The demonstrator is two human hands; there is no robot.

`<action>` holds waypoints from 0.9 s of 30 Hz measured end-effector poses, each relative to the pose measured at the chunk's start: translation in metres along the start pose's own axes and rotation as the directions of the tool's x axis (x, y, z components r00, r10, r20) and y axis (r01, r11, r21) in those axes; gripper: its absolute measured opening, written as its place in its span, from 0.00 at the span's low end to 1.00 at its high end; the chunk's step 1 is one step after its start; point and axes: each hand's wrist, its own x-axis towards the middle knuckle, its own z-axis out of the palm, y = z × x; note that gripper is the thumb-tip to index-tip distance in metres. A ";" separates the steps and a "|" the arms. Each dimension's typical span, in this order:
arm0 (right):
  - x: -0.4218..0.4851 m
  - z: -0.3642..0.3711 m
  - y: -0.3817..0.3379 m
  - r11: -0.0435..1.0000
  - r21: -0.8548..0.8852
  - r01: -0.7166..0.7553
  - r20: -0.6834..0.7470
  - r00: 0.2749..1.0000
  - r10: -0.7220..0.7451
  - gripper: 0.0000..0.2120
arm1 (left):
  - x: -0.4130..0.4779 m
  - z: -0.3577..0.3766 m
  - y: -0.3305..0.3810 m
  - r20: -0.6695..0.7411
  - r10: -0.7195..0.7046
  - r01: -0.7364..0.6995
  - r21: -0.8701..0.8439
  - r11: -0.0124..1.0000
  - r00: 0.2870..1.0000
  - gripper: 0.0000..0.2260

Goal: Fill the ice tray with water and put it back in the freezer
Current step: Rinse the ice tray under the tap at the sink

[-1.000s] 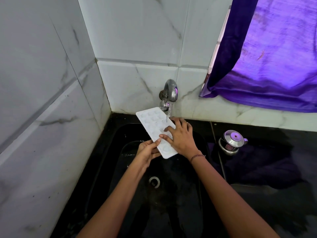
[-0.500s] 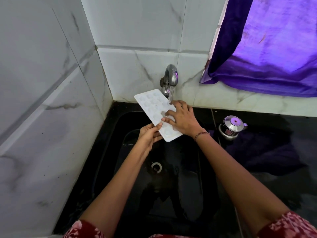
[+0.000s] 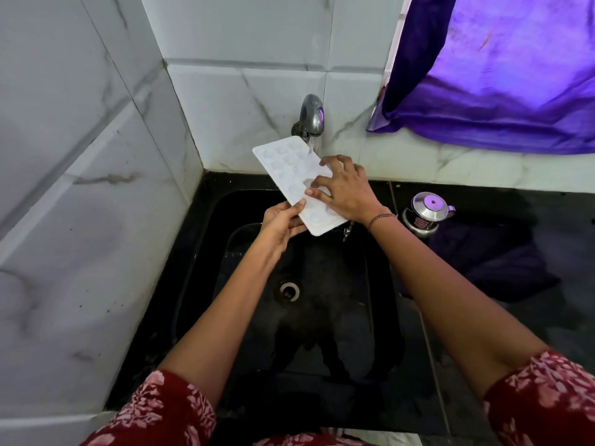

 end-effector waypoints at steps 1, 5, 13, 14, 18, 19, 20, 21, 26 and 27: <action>-0.002 0.000 -0.001 1.000 -0.017 -0.011 -0.011 1.000 0.011 0.26 | 0.000 0.000 -0.002 0.002 -0.004 0.004 0.005 1.000 1.000 0.07; -0.009 0.001 -0.001 1.000 -0.028 -0.010 0.013 1.000 0.010 0.25 | 0.001 0.001 -0.006 0.003 -0.022 0.022 0.010 1.000 1.000 0.06; -0.009 -0.005 -0.002 0.997 0.066 -0.038 -0.021 0.999 0.039 0.21 | 0.011 0.009 0.004 -0.038 -0.035 0.038 0.086 0.996 0.999 0.07; -0.007 -0.006 -0.002 0.997 0.071 -0.038 -0.022 0.999 0.039 0.19 | 0.014 0.010 0.006 -0.042 -0.036 0.040 0.097 0.995 0.998 0.07; 0.001 -0.011 -0.004 0.999 0.001 -0.039 -0.015 0.999 0.039 0.15 | 0.024 0.013 0.010 -0.035 -0.040 0.044 0.118 0.992 0.999 0.08; 0.002 -0.011 -0.005 0.999 -0.005 -0.046 -0.018 0.999 0.046 0.15 | 0.027 0.014 0.011 -0.030 -0.043 0.046 0.118 0.992 0.999 0.09; 0.003 -0.012 -0.005 0.999 -0.010 -0.052 -0.024 0.998 0.052 0.15 | 0.030 0.014 0.012 -0.020 -0.047 0.049 0.121 0.991 0.999 0.09; 0.004 -0.012 -0.006 0.998 -0.019 -0.056 -0.024 0.998 0.055 0.16 | 0.033 0.014 0.012 -0.007 -0.052 0.052 0.121 0.991 0.999 0.09; 0.010 -0.013 -0.003 0.998 -0.041 -0.044 0.027 0.999 0.045 0.17 | 0.047 0.010 0.014 0.017 -0.074 0.072 0.091 0.993 0.997 0.11; 0.011 -0.013 -0.002 0.998 -0.044 -0.042 0.023 0.999 0.043 0.16 | 0.050 0.009 0.013 0.020 -0.077 0.075 0.086 0.993 0.997 0.11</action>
